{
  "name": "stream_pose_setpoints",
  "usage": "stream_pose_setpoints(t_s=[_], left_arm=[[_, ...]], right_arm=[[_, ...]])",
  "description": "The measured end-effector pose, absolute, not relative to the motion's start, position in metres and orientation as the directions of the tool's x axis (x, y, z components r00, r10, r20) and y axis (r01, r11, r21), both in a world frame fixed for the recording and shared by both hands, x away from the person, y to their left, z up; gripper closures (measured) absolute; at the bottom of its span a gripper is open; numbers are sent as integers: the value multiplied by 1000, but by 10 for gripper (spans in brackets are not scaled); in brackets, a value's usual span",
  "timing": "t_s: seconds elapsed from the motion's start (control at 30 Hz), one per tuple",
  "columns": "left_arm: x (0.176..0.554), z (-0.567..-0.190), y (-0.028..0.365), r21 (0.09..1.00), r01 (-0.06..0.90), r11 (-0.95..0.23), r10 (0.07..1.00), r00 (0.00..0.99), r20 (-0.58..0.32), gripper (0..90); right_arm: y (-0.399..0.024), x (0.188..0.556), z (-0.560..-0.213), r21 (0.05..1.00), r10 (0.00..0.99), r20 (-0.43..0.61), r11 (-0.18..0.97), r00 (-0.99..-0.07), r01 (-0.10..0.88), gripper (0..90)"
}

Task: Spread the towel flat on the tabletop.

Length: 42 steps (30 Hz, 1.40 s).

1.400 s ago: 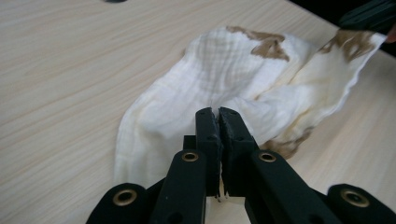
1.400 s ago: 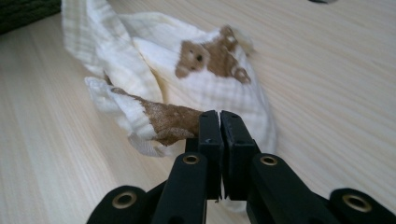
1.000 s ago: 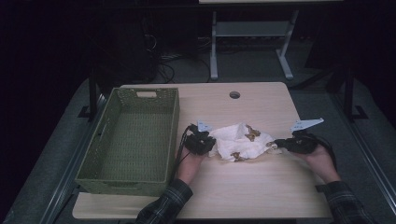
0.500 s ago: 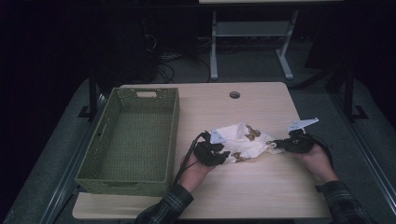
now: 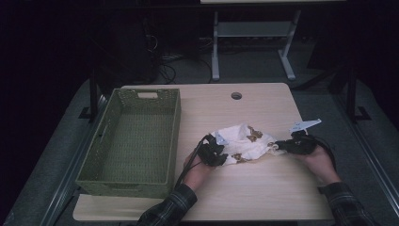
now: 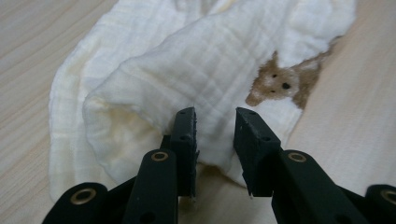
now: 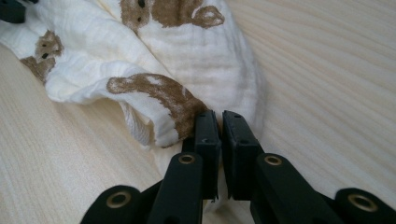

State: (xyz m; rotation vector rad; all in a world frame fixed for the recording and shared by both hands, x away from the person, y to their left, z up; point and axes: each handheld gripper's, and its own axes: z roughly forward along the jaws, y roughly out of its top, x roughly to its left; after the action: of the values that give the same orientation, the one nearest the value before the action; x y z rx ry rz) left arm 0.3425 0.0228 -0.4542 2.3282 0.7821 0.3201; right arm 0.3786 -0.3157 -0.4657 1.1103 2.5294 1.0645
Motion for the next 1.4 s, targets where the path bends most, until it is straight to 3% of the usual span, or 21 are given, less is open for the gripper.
stream_pose_setpoints(t_s=[0.2, 0.37, 0.47, 0.63, 0.9, 1.1, 1.27, 1.4], left_arm=[[331, -452, 20, 647, 444, -619, 570, 822, -19, 737], [335, -459, 19, 633, 463, -621, 572, 819, -38, 896], [336, -460, 19, 624, 464, -629, 572, 819, -32, 897], [334, -460, 16, 618, 452, -643, 572, 820, -5, 898], [337, -460, 18, 617, 463, -636, 569, 822, -30, 897], [338, -460, 19, 620, 470, -628, 571, 820, -42, 897], [339, -460, 20, 616, 471, -632, 567, 823, -47, 898], [340, -460, 20, 618, 474, -627, 568, 821, -54, 897]], right_arm=[[-317, 377, -462, 684, 706, 121, 451, -698, 574, 823], [-319, 374, -457, 700, 707, 114, 441, -698, 561, 795], [-324, 372, -452, 720, 710, 111, 425, -696, 548, 740], [-331, 354, -434, 765, 704, 98, 399, -704, 506, 751], [-309, 327, -439, 720, 639, 118, 473, -760, 509, 760], [-291, 332, -444, 703, 660, 42, 514, -750, 491, 738], [-289, 339, -450, 682, 682, 0, 534, -731, 499, 894], [-300, 338, -447, 692, 698, 26, 504, -716, 516, 896]])
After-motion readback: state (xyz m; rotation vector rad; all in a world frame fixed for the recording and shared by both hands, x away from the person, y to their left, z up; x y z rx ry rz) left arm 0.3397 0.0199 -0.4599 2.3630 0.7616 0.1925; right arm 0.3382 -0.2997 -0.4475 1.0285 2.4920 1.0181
